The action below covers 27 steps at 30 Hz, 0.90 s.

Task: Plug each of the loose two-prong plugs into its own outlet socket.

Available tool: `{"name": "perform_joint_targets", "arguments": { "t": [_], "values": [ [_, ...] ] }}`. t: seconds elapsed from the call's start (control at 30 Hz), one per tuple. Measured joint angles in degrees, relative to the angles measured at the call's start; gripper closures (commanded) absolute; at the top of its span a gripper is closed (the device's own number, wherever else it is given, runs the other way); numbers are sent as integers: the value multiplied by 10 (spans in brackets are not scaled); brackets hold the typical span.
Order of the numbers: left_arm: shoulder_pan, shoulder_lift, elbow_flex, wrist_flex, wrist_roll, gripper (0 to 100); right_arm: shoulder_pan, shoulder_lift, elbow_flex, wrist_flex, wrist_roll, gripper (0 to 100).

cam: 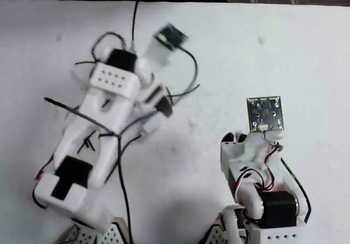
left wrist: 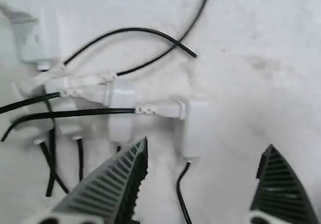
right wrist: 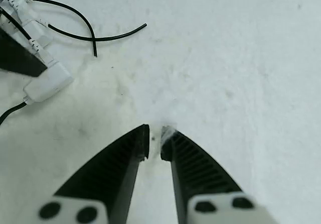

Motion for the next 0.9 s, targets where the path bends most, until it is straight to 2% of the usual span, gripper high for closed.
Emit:
{"name": "perform_joint_targets", "arguments": {
  "t": [0.13,0.33,0.57,0.7,0.9],
  "values": [
    [26,-20,106,-37,0,793,0,1,16,0,0,954],
    [45,-78,230,-87,0,980,0,0,18,-8,0,954],
    [61,-316,377,-147,22,976,-37,0,18,-9,0,954],
    [21,-466,475,-203,46,976,-54,-1,21,-9,0,986],
    [-60,-639,605,-259,55,976,-54,4,82,-16,0,981]
  ]
}}
